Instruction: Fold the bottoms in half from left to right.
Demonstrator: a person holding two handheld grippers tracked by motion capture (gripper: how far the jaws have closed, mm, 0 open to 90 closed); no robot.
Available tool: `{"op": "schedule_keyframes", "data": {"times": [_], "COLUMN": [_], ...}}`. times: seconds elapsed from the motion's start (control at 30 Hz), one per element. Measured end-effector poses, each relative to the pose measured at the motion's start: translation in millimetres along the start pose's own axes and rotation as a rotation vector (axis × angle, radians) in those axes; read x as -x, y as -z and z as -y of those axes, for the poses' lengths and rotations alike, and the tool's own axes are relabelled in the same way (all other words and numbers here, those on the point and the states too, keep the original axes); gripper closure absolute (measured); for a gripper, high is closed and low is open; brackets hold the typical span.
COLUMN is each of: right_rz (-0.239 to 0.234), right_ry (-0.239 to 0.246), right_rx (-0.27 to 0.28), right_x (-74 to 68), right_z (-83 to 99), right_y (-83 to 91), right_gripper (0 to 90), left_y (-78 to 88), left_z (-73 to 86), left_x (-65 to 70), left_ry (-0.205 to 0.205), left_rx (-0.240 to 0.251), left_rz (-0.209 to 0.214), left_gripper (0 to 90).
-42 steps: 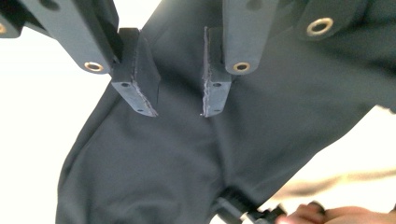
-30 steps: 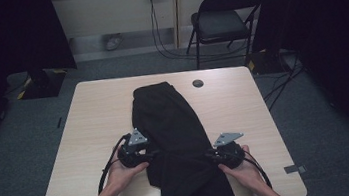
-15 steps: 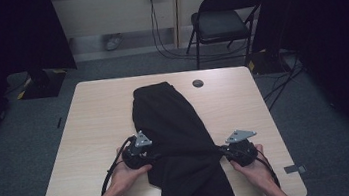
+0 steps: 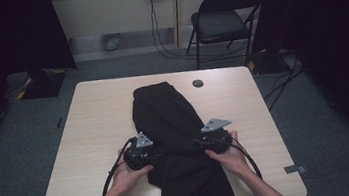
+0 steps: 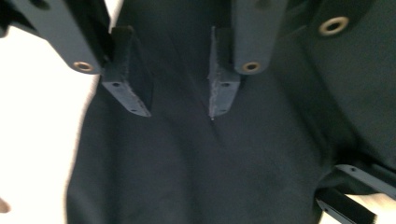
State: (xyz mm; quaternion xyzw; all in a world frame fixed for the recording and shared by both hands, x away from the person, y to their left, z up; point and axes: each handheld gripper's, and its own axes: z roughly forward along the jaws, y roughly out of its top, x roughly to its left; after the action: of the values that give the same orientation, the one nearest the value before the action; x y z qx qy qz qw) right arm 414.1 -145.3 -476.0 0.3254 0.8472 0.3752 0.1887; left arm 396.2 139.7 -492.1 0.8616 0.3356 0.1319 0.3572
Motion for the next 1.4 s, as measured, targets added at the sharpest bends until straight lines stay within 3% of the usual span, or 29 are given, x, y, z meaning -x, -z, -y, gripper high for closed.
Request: {"op": "schedule_keyframes", "data": {"times": [0.2,0.27,0.3,0.37,0.5,0.77,0.83,0.93,1.1,1.17,1.2,1.3,1.4], "right_rz": [-0.024,-0.05,-0.055,-0.062,-0.085,-0.128,-0.146,-0.184,-0.255,-0.247,-0.229,-0.157,-0.078], "right_ry": [-0.004,-0.03,-0.031,-0.044,-0.03,-0.016,-0.004,0.018,0.054,0.068,0.063,-0.022,-0.012], "right_rx": [-0.051,-0.046,-0.047,-0.052,-0.039,-0.078,-0.092,-0.106,-0.138,-0.125,-0.087,0.03,0.047], "right_x": [-3.9,-2.9,-3.4,-5.0,-10.4,-34.1,-41.7,-53.1,-70.0,-70.2,-66.1,-41.7,-21.2], "right_z": [7.0,10.6,11.8,14.2,22.4,38.7,42.2,46.9,52.8,51.4,47.3,27.1,6.9], "right_y": [-20.8,-19.0,-17.5,-14.5,-6.1,22.0,29.2,38.6,52.7,55.9,56.6,48.8,24.2], "right_gripper": [48.2,47.9,47.9,47.8,47.9,47.8,47.8,47.7,49.0,52.8,52.6,52.7,54.1], "left_y": [5.1,11.7,15.4,21.7,25.9,19.0,18.5,17.5,4.9,-3.8,-8.7,-12.1,-11.5], "left_z": [1.6,2.2,1.5,-2.8,-8.7,-10.9,-11.6,-13.2,-17.6,-16.1,-14.1,-8.5,-6.6], "left_x": [2.6,4.8,4.6,-2.4,-13.2,-23.0,-24.0,-23.1,-24.2,-23.8,-21.9,-18.5,-19.8], "left_ry": [-0.014,-0.016,-0.016,0.007,0.023,0.053,0.037,0.045,0.011,0.005,-0.007,0.003,0.015], "left_rx": [-0.027,-0.036,-0.013,0.031,0.073,0.065,0.064,0.078,0.051,0.025,0.001,0.034,0.04], "left_rz": [0.019,-0.011,-0.015,0.027,-0.002,-0.022,-0.036,-0.027,-0.037,-0.041,-0.049,-0.056,-0.041], "left_gripper": [52.1,55.8,57.2,55.5,53.4,51.1,50.8,50.3,48.9,48.8,48.8,48.4,49.0]}}
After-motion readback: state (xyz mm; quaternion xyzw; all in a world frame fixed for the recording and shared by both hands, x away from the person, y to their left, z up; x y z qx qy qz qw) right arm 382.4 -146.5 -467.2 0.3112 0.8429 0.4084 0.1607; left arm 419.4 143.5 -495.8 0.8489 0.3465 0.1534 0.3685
